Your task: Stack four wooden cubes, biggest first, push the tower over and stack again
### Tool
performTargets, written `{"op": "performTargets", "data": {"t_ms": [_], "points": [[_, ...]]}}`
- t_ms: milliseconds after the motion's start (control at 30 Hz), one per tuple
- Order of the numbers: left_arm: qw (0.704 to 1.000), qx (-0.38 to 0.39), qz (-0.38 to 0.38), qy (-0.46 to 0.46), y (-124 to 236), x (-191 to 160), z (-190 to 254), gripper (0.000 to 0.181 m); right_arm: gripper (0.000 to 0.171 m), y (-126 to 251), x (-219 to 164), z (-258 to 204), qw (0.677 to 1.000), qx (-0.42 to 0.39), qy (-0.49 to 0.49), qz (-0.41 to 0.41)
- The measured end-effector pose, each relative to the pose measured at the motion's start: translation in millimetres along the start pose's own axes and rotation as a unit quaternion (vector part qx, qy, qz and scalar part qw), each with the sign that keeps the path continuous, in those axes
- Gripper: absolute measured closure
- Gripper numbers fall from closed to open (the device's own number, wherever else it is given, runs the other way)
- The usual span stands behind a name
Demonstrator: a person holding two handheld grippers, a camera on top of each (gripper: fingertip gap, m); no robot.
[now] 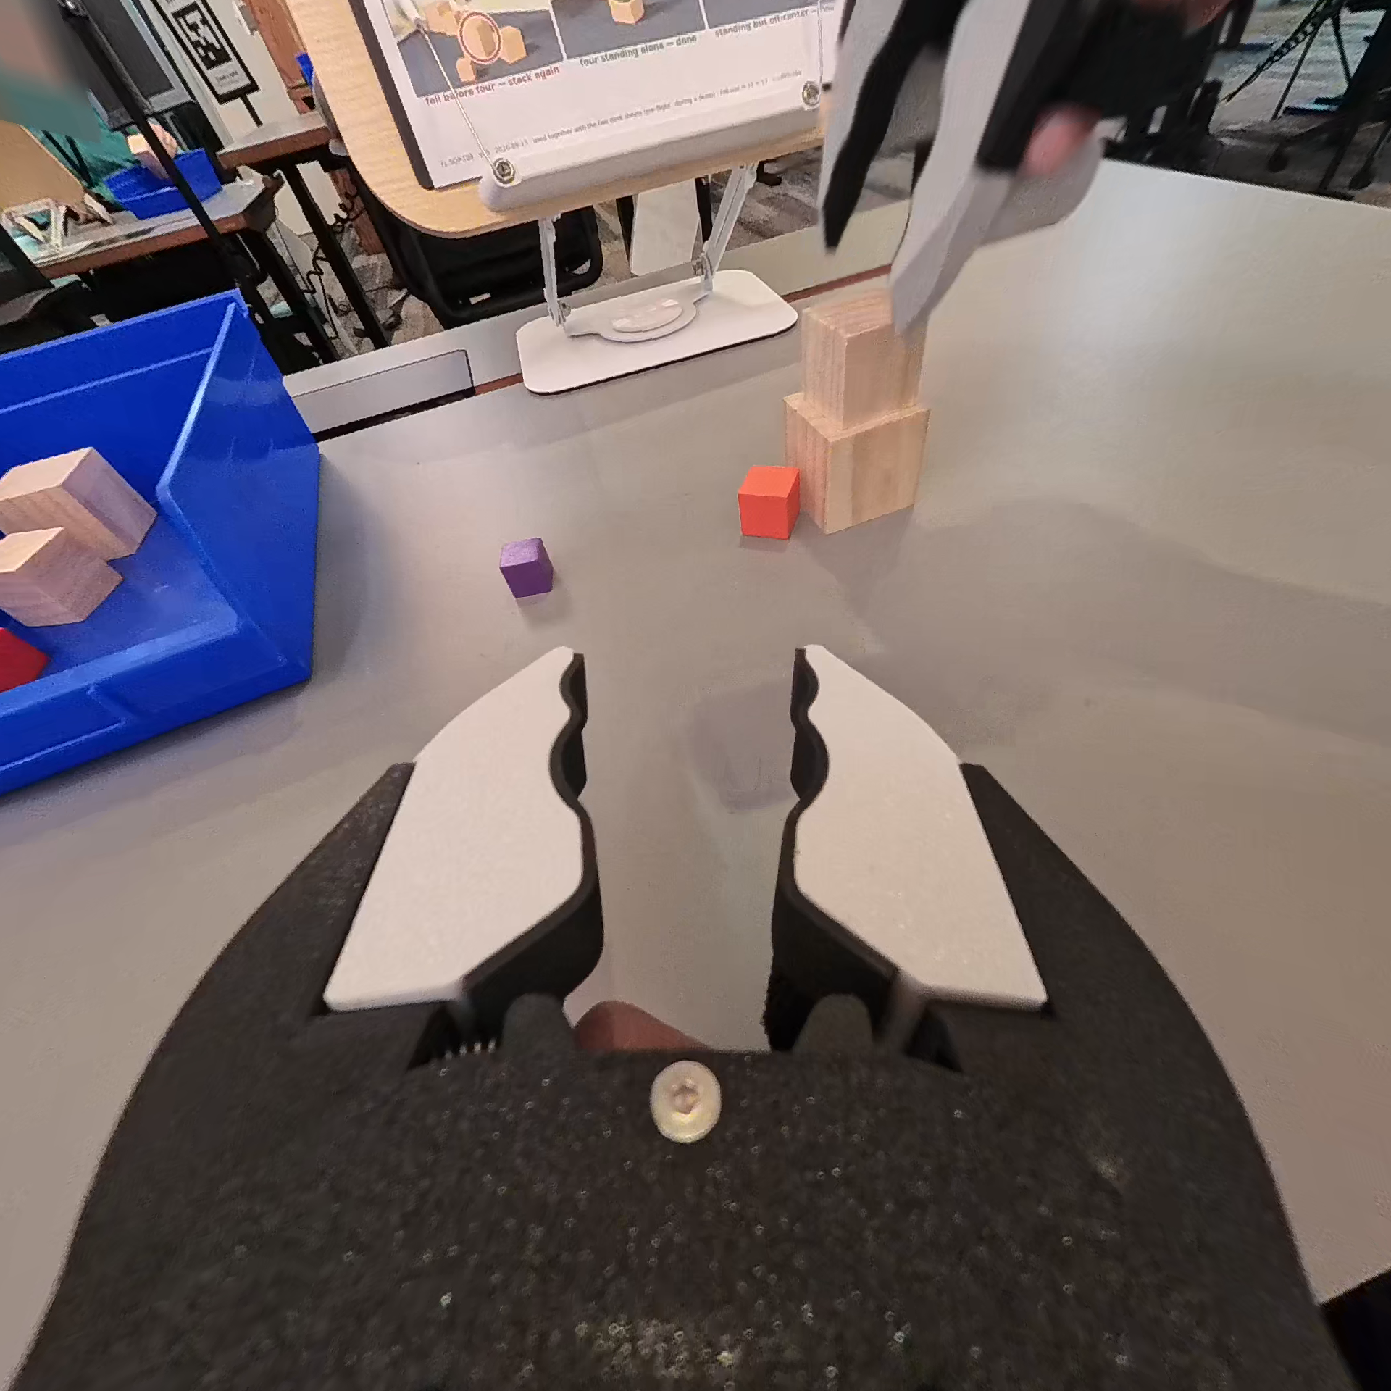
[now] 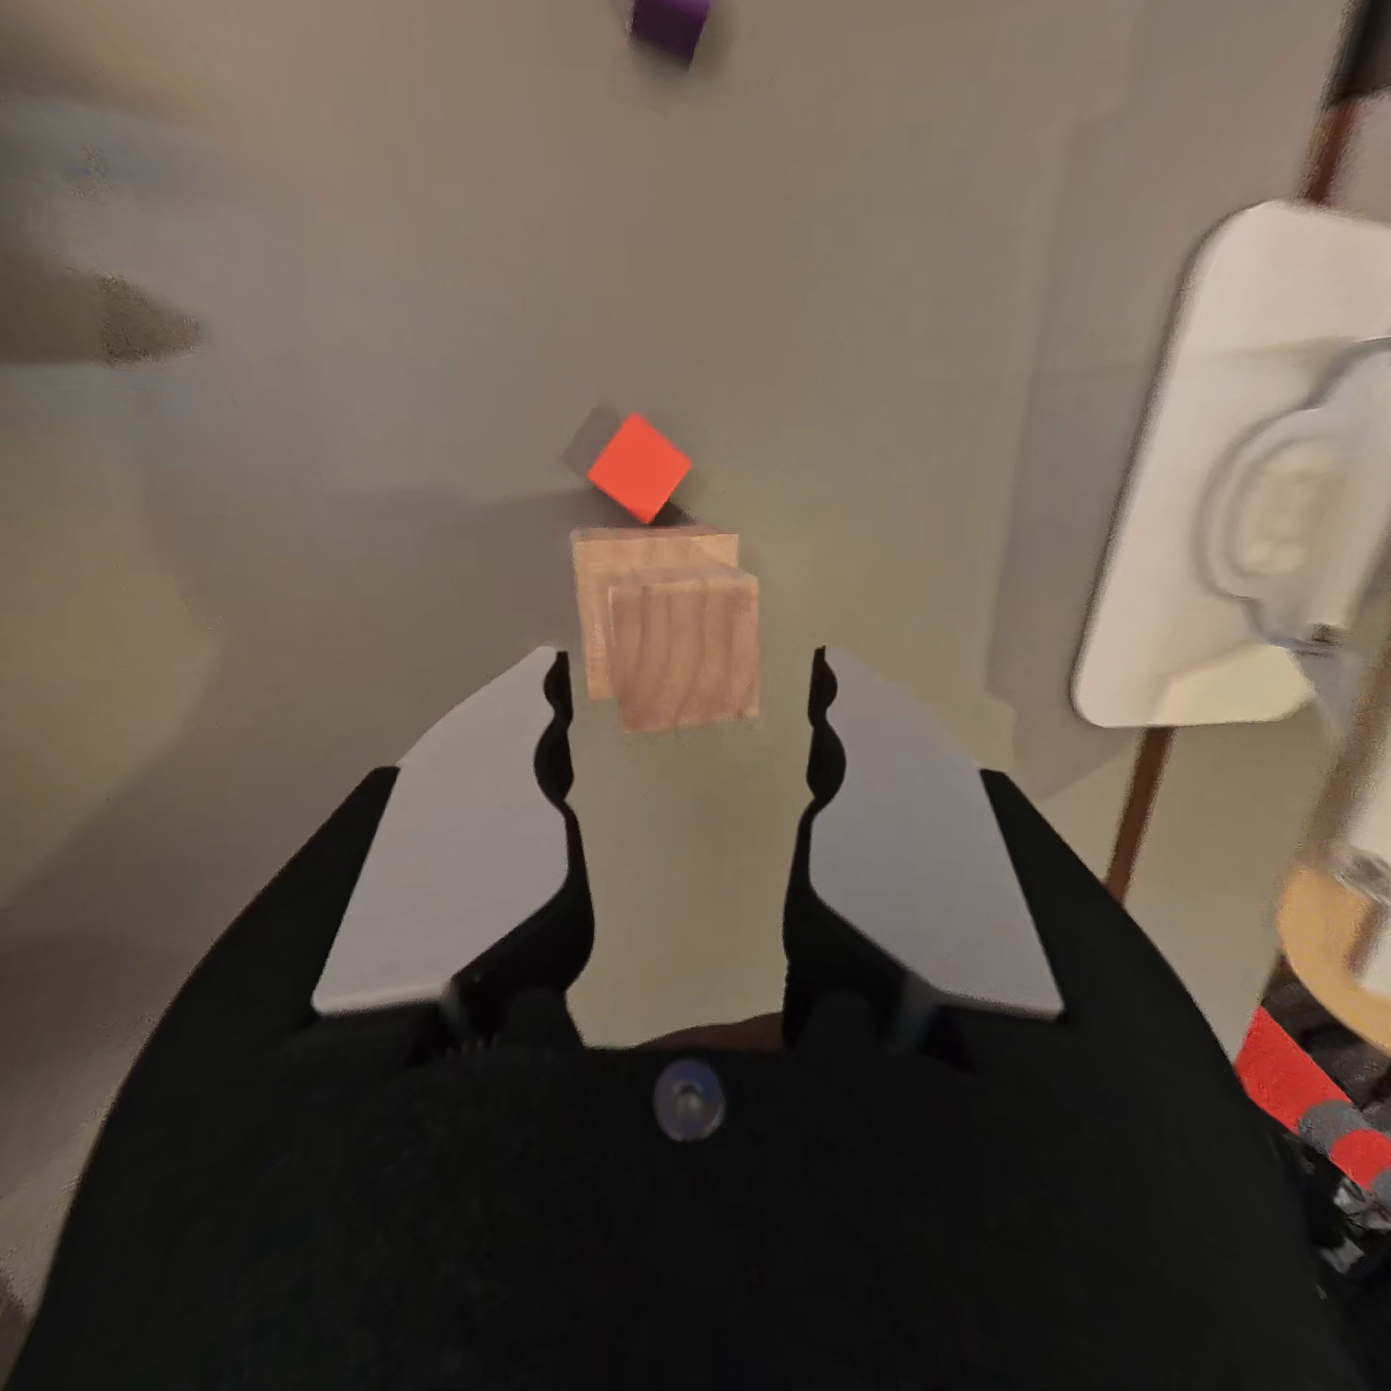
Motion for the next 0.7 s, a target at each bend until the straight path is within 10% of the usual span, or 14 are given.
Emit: {"op": "performTargets", "data": {"t_ms": [300,700], "points": [[1.0,0.008,-0.013,0.008,-2,-5,-9,0.129,0.129,64,-90,-132,0.889,-0.247,-0.204,0.326],[0.99,-0.079,-0.105,-0.045,-59,16,9,0.128,0.113,15,-151,-228,0.782,-0.216,-0.389,0.437]]}}
Point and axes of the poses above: each gripper's, where its closed fingertips meet, y back along the fingers, x out of its top, z = x × y across the jaws, the point moved 10 cm from there along y, back along the fingers
